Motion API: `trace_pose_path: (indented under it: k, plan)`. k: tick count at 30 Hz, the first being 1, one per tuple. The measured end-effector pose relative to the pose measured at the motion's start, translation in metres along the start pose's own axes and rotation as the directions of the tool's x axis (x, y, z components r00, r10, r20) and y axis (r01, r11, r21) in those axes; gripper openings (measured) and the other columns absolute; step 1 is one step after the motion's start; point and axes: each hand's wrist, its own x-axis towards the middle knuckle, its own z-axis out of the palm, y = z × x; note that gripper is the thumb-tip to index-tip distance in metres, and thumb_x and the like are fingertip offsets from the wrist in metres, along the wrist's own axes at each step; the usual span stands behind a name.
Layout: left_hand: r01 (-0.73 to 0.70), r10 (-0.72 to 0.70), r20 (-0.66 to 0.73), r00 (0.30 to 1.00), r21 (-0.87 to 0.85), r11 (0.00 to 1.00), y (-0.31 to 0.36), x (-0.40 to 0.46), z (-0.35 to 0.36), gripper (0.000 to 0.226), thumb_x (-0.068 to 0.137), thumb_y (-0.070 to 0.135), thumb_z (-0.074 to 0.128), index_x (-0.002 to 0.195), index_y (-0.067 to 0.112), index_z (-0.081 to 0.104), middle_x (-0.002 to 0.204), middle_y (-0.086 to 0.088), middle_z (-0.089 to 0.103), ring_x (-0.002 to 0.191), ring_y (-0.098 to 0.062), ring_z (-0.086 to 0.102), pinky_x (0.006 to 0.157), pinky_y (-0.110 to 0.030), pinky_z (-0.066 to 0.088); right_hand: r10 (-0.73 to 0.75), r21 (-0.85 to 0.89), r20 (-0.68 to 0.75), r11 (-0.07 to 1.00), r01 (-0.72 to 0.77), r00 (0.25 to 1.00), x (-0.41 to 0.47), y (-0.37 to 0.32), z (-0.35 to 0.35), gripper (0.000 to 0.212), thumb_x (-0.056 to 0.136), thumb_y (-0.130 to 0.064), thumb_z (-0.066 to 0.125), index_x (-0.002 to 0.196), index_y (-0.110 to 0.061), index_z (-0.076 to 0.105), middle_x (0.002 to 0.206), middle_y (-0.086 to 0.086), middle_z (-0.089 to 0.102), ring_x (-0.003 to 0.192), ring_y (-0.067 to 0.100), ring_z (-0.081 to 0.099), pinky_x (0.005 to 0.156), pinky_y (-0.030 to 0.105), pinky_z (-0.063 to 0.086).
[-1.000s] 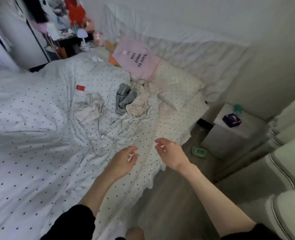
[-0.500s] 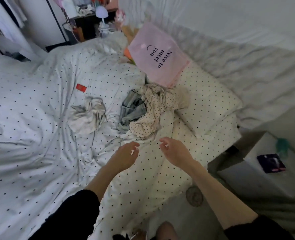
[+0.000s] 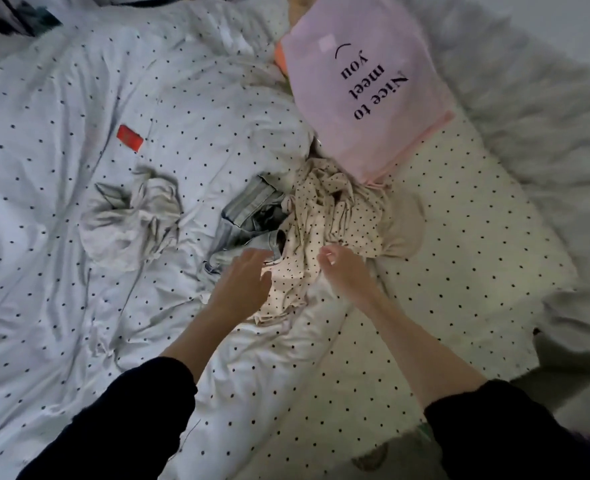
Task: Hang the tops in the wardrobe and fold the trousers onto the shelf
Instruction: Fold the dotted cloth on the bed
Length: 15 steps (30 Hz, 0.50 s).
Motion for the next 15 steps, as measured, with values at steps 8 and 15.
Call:
trace_pose_path:
  k: [8,15]
  plan:
    - [0.055,-0.058,0.029,0.998,0.092,0.994,-0.031,0.052,0.036,0.063,0.095,0.029,0.048,0.149,0.025,0.017,0.155,-0.007,0.017,0.141,-0.027,0.021,0.111,-0.048,0.030,-0.020,-0.228,-0.068,0.974,0.004,0.997,0.138,0.021,0.027,0.085,0.085,-0.065,0.049,0.146,-0.013,0.022,0.153,0.010,0.022,0.139,0.031,0.024,0.108,0.048,0.031]
    - [0.074,-0.098,0.138,0.986,0.170,0.983,-0.034,0.060,0.046,0.066,0.098,0.034,0.042,0.150,0.033,0.002,0.158,-0.004,0.003,0.144,-0.024,0.014,0.114,-0.043,0.021,0.000,-0.427,-0.117,0.903,-0.050,0.993,0.170,0.032,0.056,0.051,0.090,-0.029,0.060,0.134,-0.009,0.043,0.139,0.014,0.044,0.126,0.033,0.045,0.108,0.053,0.032]
